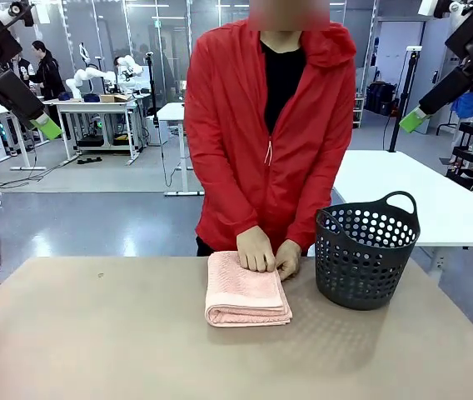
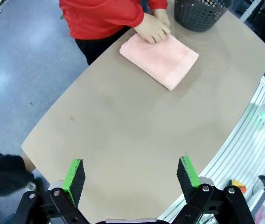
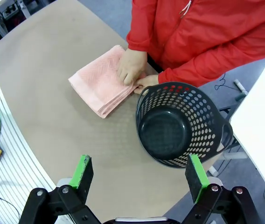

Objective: Fold the towel.
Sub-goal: Pick up the 100 cm Hotel Towel and place it on the left side of the table.

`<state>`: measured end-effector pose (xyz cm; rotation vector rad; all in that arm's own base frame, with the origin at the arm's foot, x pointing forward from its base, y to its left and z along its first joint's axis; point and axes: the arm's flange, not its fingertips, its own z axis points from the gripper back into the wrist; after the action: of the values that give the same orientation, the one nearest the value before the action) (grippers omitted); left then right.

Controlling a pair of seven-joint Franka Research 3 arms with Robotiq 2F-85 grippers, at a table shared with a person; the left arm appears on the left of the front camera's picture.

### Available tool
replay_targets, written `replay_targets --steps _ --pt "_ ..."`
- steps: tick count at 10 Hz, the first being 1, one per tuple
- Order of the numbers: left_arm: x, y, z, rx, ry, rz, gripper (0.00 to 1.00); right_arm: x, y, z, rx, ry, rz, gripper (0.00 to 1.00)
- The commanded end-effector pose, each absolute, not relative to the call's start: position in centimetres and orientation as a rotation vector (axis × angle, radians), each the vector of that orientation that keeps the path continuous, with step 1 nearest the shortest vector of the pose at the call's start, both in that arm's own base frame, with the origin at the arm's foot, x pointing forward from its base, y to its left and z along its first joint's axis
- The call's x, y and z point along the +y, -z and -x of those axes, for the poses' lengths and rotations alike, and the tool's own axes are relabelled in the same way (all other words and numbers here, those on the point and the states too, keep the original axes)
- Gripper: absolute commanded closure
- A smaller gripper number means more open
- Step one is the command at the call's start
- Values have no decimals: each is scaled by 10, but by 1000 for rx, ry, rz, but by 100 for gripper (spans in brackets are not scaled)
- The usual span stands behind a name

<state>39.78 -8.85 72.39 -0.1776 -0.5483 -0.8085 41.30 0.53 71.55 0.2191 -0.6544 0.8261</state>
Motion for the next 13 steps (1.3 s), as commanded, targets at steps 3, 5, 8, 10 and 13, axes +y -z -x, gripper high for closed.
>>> replay_targets --steps 3,5,8,10,13 --pt "-87 -725 -397 -534 817 173 0 4 -715 -412 -649 -830 -219 0" --pt "-87 -725 -397 -534 817 173 0 4 -715 -412 -649 -830 -219 0" --pt "-87 -725 -397 -534 817 173 0 4 -715 -412 -649 -830 -219 0" --pt "-87 -725 -397 -534 817 173 0 4 -715 -412 -649 -830 -219 0" --pt "-87 -725 -397 -534 817 173 0 4 -715 -412 -649 -830 -219 0"
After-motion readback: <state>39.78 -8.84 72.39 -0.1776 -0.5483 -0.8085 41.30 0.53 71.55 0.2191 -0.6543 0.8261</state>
